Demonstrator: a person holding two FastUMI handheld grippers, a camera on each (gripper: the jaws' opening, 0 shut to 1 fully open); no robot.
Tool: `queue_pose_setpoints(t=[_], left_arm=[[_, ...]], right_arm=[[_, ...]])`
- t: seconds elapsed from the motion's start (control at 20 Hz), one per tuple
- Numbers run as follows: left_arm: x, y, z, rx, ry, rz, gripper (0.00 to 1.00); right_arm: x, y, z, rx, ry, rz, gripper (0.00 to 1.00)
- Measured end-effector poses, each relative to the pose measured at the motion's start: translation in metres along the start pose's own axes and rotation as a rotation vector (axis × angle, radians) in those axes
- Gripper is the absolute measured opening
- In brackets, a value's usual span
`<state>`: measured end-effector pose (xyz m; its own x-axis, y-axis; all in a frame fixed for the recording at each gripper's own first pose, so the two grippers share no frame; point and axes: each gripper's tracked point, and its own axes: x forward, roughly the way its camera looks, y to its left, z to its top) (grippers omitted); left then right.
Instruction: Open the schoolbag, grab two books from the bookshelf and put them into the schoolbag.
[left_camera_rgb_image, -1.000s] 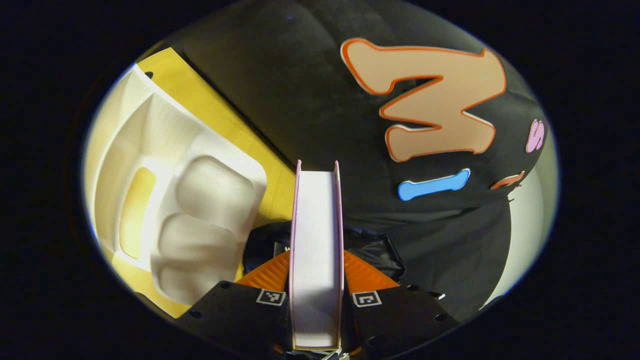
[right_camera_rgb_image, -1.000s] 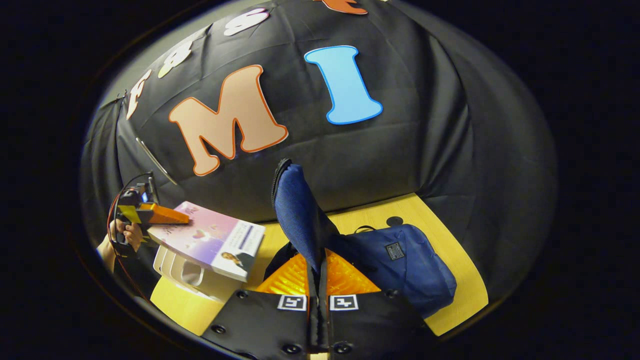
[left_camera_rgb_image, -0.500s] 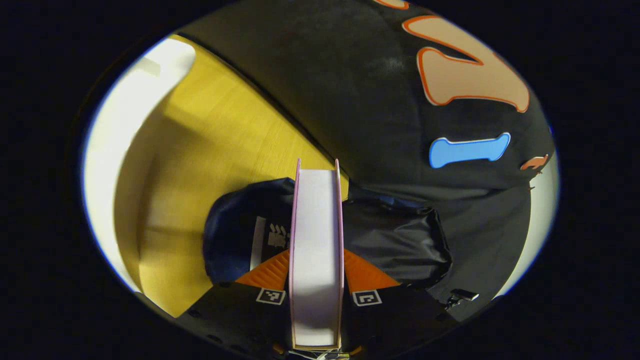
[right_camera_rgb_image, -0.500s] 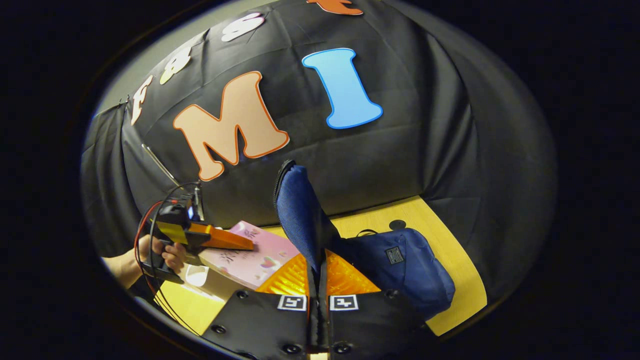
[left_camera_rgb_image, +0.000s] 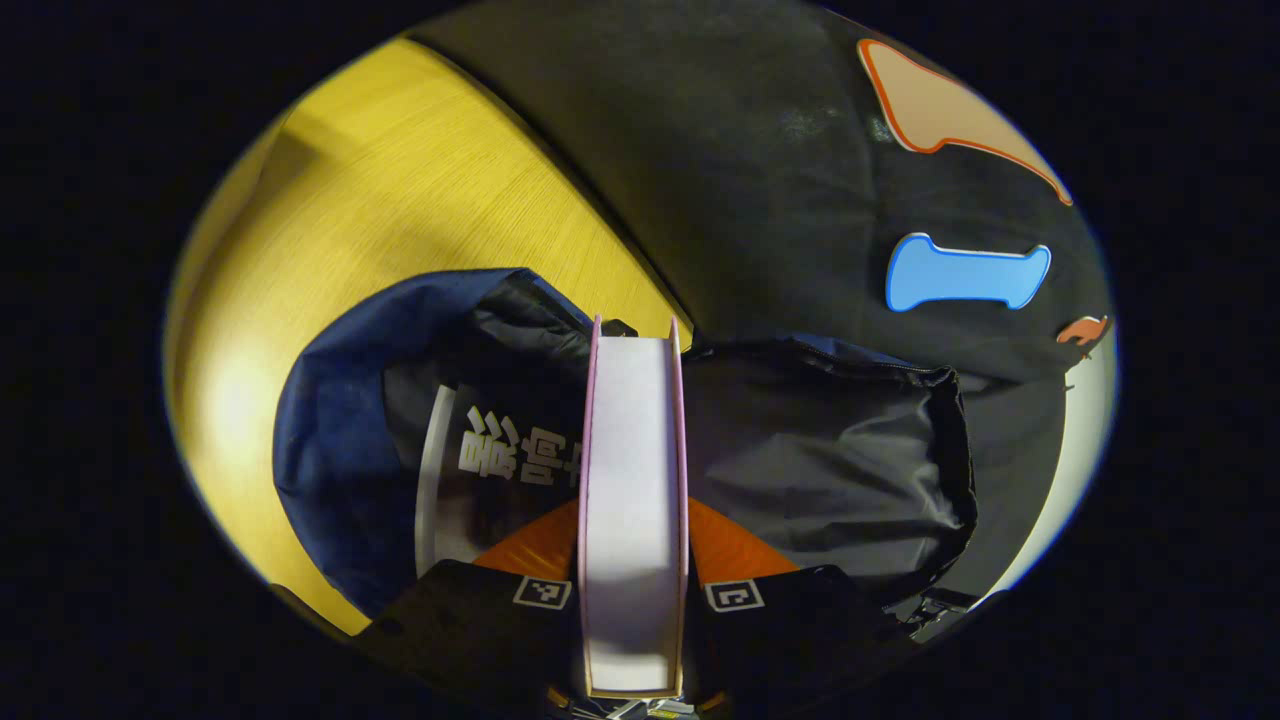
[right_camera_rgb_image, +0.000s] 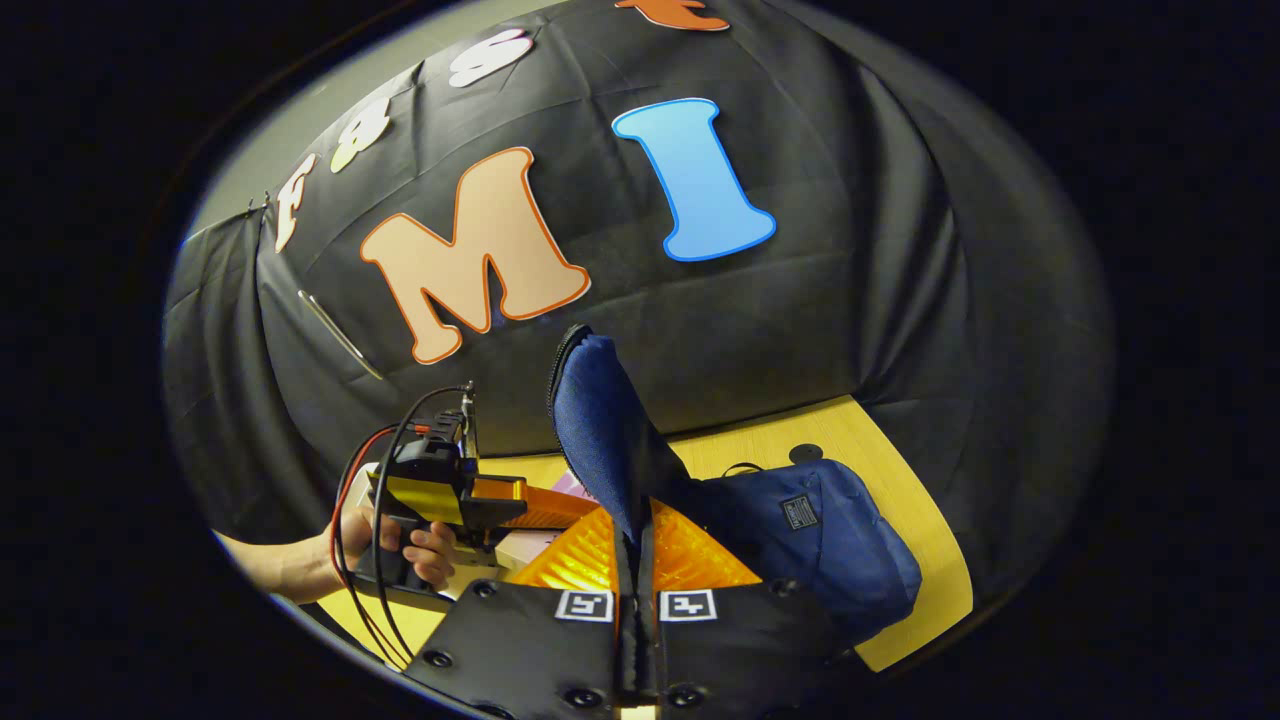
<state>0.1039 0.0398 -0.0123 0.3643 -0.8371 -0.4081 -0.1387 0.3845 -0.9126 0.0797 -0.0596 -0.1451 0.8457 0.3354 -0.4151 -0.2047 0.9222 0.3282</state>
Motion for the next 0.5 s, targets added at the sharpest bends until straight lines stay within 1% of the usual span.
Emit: queue_pose_setpoints(t=[0.05,0.1,0.15,0.2,0.25,0.3,0.35,0.4,0.5], left_arm=[[0.003,0.001,-0.002,-0.013,-0.012,-0.010,0.33],[0.009,0.002,-0.006,-0.033,-0.028,-0.024,0.35],[0.015,0.003,-0.009,-0.050,-0.037,-0.032,0.33],[0.020,0.007,-0.011,-0.073,-0.042,-0.035,0.36],[0.026,0.011,-0.017,-0.095,-0.034,-0.036,0.33],[0.029,0.013,-0.019,-0.122,-0.035,-0.046,0.35],[0.033,0.015,-0.021,-0.144,-0.040,-0.056,0.34],[0.036,0.018,-0.021,-0.158,-0.044,-0.059,0.35],[0.039,0.020,-0.022,-0.165,-0.032,-0.058,0.35]], right_arm=[[0.001,0.004,-0.001,-0.012,0.003,0.007,0.05],[0.003,0.008,-0.002,-0.028,0.006,0.015,0.05],[0.005,0.012,-0.002,-0.037,0.007,0.022,0.05],[0.005,0.016,-0.003,-0.041,0.008,0.030,0.01],[0.006,0.019,-0.004,-0.045,0.011,0.038,0.01],[0.007,0.022,-0.005,-0.052,0.015,0.044,0.01],[0.008,0.024,-0.006,-0.056,0.017,0.048,0.01],[0.010,0.025,-0.006,-0.057,0.018,0.051,0.05],[0.011,0.025,-0.006,-0.048,0.019,0.053,0.05]])
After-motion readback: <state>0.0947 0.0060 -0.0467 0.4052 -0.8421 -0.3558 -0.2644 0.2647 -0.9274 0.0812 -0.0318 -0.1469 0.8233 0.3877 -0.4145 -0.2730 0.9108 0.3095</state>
